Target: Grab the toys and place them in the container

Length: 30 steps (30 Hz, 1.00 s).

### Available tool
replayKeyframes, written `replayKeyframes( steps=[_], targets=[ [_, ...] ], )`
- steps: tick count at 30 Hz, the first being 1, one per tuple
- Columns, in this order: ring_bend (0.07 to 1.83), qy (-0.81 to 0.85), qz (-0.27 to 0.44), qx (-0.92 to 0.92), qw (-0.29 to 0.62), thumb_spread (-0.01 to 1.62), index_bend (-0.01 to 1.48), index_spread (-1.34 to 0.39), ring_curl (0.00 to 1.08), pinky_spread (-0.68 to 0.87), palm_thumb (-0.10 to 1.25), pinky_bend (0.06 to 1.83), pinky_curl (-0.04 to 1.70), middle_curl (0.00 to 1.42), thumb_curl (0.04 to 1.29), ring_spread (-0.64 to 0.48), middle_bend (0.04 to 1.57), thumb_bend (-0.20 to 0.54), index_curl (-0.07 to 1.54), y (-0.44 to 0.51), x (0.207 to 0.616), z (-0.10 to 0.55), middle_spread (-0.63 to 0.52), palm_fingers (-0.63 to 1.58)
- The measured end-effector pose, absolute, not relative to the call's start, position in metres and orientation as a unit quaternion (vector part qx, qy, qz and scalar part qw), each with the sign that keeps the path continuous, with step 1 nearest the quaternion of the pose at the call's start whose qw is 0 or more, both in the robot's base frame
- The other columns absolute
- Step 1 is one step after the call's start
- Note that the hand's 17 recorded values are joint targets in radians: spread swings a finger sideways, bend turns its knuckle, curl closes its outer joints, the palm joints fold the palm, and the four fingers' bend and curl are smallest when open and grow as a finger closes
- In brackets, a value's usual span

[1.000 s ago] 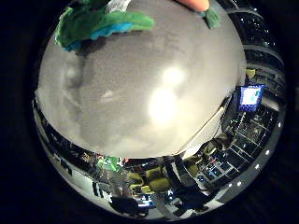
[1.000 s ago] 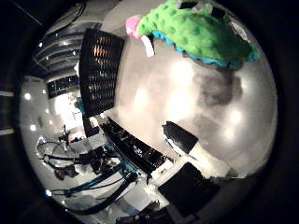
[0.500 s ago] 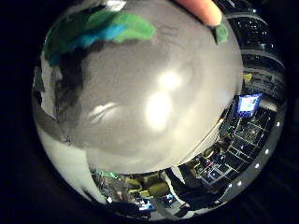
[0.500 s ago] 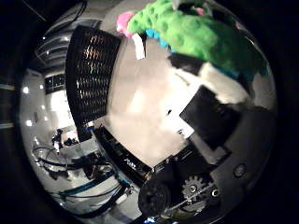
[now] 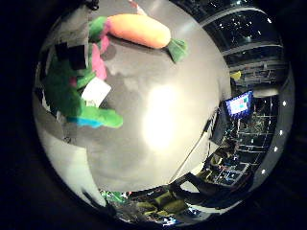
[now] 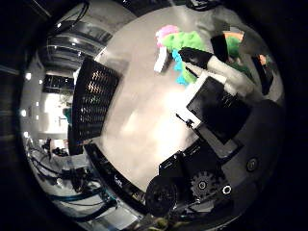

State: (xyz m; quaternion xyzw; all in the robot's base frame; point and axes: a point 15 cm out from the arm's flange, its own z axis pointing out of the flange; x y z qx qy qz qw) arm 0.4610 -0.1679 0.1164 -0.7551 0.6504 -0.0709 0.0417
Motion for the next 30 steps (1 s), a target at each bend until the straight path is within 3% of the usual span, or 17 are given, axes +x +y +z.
replayKeyframes(
  steps=[11, 17, 20, 21, 23, 25, 28, 30],
  targets=[
    [1.43, 0.642, -0.137, -0.751, 0.067, 0.78, 1.15, -0.3, 0.83, -0.17, 1.08, 1.29, 1.18, 0.89, 0.65, -0.26, 1.37, -0.019, 0.93, -0.17, 0.455, 0.216, -0.18, 0.9],
    [1.41, 0.639, -0.132, -0.755, 0.068, 0.83, 1.09, -0.29, 0.83, -0.17, 1.0, 1.25, 1.25, 0.87, 0.63, -0.26, 1.35, -0.039, 0.95, -0.161, 0.442, 0.217, -0.17, 0.91],
    [1.35, 0.643, -0.109, -0.756, 0.06, 0.88, 0.85, -0.32, 0.76, -0.23, 0.89, 1.16, 1.13, 0.8, 0.57, -0.26, 1.25, -0.049, 0.9, -0.154, 0.426, 0.193, -0.18, 0.85],
    [1.34, 0.645, -0.102, -0.755, 0.058, 0.92, 0.61, -0.36, 0.73, -0.31, 0.84, 1.13, 1.06, 0.75, 0.54, -0.27, 1.1, -0.042, 0.84, -0.153, 0.422, 0.186, -0.2, 0.55],
    [1.21, 0.646, -0.097, -0.755, 0.056, 0.96, 0.46, -0.41, 0.66, -0.32, 0.8, 1.04, 0.99, 0.67, 0.5, -0.26, 0.91, -0.037, 0.74, -0.152, 0.421, 0.182, -0.2, 0.22],
    [1.02, 0.646, -0.089, -0.757, 0.053, 0.98, 0.45, -0.44, 0.57, -0.15, 0.77, 0.88, 0.93, 0.59, 0.47, -0.19, 0.76, -0.036, 0.66, -0.15, 0.42, 0.174, -0.16, 0.02],
    [0.78, 0.645, -0.071, -0.759, 0.047, 1.0, 0.38, -0.42, 0.43, 0.18, 0.73, 0.79, 0.82, 0.46, 0.42, -0.02, 0.55, -0.034, 0.55, -0.146, 0.417, 0.161, -0.07, -0.04],
    [0.69, 0.646, -0.065, -0.759, 0.045, 1.0, 0.32, -0.4, 0.38, 0.32, 0.71, 0.74, 0.76, 0.42, 0.4, 0.06, 0.47, -0.03, 0.5, -0.145, 0.417, 0.156, -0.02, -0.04]
  ],
)
